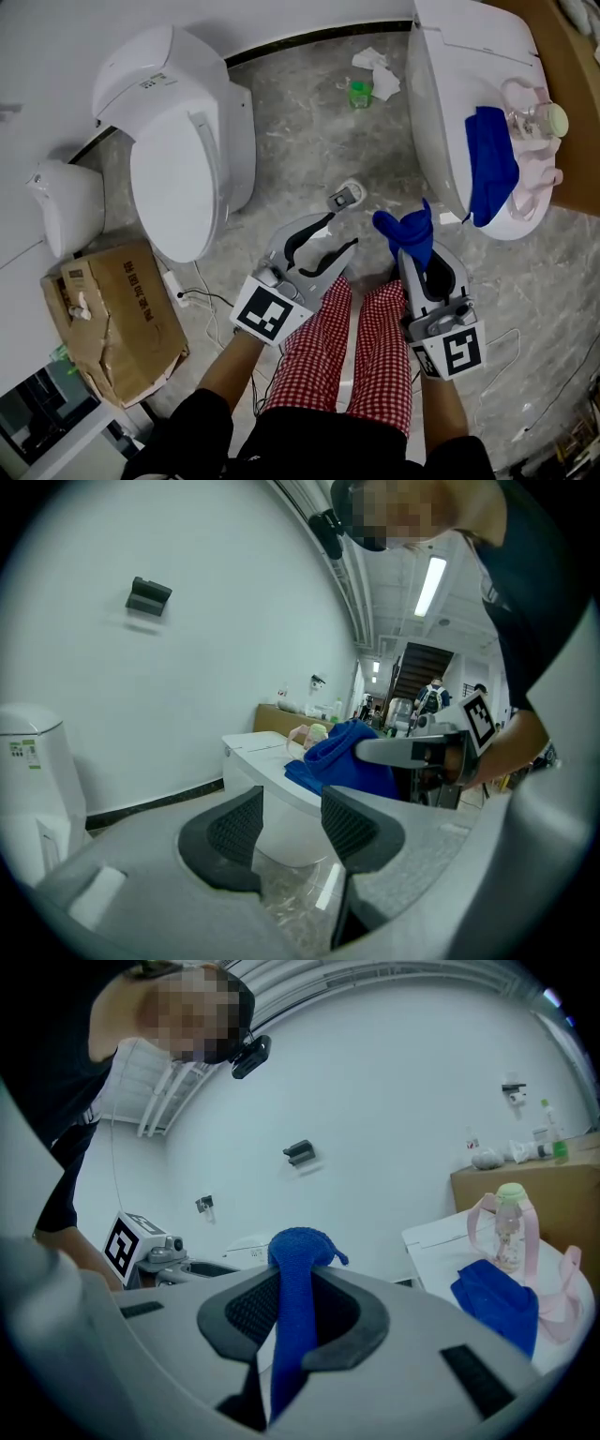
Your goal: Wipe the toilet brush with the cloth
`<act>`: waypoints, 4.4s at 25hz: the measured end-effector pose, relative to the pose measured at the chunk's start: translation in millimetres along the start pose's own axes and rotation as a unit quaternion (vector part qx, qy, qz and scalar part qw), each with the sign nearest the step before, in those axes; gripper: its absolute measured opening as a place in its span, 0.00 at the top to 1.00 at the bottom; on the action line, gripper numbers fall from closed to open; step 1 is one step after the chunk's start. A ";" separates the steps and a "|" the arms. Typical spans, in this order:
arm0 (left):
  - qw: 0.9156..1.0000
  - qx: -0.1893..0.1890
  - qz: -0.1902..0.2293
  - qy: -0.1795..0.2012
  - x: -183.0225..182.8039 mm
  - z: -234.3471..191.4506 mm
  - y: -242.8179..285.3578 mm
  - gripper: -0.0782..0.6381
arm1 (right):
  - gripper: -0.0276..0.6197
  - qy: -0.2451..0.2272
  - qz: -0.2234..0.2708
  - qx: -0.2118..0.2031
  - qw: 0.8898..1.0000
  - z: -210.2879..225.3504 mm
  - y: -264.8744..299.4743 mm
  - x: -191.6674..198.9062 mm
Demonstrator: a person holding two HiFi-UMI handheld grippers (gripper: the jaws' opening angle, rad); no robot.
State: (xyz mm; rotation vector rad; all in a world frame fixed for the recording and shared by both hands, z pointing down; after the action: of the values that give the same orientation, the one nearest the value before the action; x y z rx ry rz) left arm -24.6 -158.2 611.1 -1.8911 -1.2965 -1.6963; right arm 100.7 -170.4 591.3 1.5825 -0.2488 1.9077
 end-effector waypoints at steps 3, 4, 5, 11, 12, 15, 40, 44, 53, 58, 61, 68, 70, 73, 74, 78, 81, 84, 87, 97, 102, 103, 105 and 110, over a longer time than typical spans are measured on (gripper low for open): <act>1.000 0.006 -0.001 -0.003 7.0 -1.2 6.2 0.64 | 0.86 -0.006 0.002 -0.003 1.000 3.0 0.2 3.0; 1.000 0.010 -0.001 -0.003 9.5 -1.4 7.3 0.64 | 0.86 -0.012 0.004 -0.006 1.000 2.6 0.1 4.3; 1.000 0.012 -0.003 -0.001 12.0 -1.7 8.1 0.64 | 0.86 -0.018 0.005 -0.009 1.000 1.7 0.0 5.6; 1.000 0.008 -0.012 0.002 22.2 -4.0 9.5 0.64 | 0.86 -0.011 -0.002 0.003 1.000 4.8 4.1 14.8; 1.000 0.008 -0.015 0.005 23.4 -4.3 9.9 0.64 | 0.86 -0.009 -0.004 0.004 1.000 4.9 5.2 16.7; 1.000 0.009 -0.015 0.007 25.4 -4.6 12.6 0.64 | 0.86 -0.006 -0.010 0.001 1.000 4.1 7.2 21.6; 0.998 -0.011 -0.058 -0.012 65.5 -24.2 26.1 0.64 | 0.86 -0.023 -0.038 0.002 0.999 9.6 21.7 56.3; 0.998 -0.018 -0.064 -0.015 70.3 -30.4 26.2 0.64 | 0.86 -0.028 -0.045 0.005 0.999 11.2 26.5 61.1; 0.994 -0.028 -0.101 -0.007 93.2 -42.4 34.0 0.64 | 0.86 -0.033 -0.059 0.012 0.998 15.2 40.9 71.0; 0.994 -0.028 -0.109 -0.014 102.4 -46.7 39.4 0.64 | 0.86 -0.033 -0.064 0.015 0.997 18.8 45.3 76.4; 0.993 -0.025 -0.115 -0.015 108.2 -48.9 40.9 0.64 | 0.86 -0.035 -0.068 0.016 0.997 21.0 48.2 81.4; 0.989 -0.025 -0.143 -0.019 125.2 -57.7 49.8 0.64 | 0.86 -0.034 -0.082 0.020 0.996 30.2 55.6 90.5; 0.989 -0.024 -0.144 -0.021 127.1 -61.0 51.4 0.64 | 0.86 -0.033 -0.085 0.019 0.996 30.2 58.6 92.0; 0.988 -0.024 -0.147 -0.024 130.0 -67.5 54.8 0.64 | 0.86 -0.034 -0.090 0.018 0.995 31.7 64.1 93.5; 0.988 -0.025 -0.148 -0.025 131.4 -69.2 56.5 0.64 | 0.86 -0.035 -0.091 0.018 0.995 33.3 65.6 94.4; 0.987 -0.024 -0.154 -0.032 139.9 -74.1 63.6 0.64 | 0.86 -0.038 -0.097 0.022 0.994 40.0 70.5 97.5; 0.986 -0.018 -0.164 -0.030 146.8 -76.6 67.6 0.64 | 0.86 -0.036 -0.098 0.024 0.994 42.1 74.3 97.7; 0.984 -0.015 -0.173 -0.028 153.6 -79.1 70.1 0.64 | 0.86 -0.034 -0.102 0.023 0.994 43.3 77.3 99.5; 0.983 -0.019 -0.179 -0.031 160.2 -83.0 71.3 0.64 | 0.86 -0.034 -0.105 0.020 0.994 44.9 79.2 101.9; 0.971 -0.004 -0.239 0.003 187.2 -88.5 78.1 0.64 | 0.86 -0.028 -0.106 0.024 0.994 50.5 82.4 101.5; 0.969 -0.011 -0.246 -0.020 197.1 -95.8 81.6 0.64 | 0.86 -0.026 -0.111 0.025 0.993 52.6 84.1 104.1; 0.968 -0.011 -0.250 -0.021 199.5 -97.2 82.2 0.64 | 0.86 -0.024 -0.110 0.025 0.993 52.9 84.7 104.2; 0.965 -0.009 -0.260 -0.021 204.5 -99.3 83.5 0.64 | 0.86 -0.022 -0.110 0.024 0.993 53.3 85.7 104.1; 0.962 -0.006 -0.272 -0.034 213.5 -102.7 91.6 0.64 | 0.86 -0.019 -0.109 0.022 0.994 56.0 85.9 102.6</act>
State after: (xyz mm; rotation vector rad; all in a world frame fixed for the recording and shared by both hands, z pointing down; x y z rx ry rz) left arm -41.8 -193.0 862.2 -1.7086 -1.9741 -1.8893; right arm 89.4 -230.6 722.8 1.6069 -0.0470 1.7272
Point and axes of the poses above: the fingertips, and each gripper's own axes: y forward along the fingers, z to its right, x out of its underside, the point moved 3 cm from there along -y, backward along the fingers, and after that the axes turned 13 degrees about x, right-handed, at the moved point
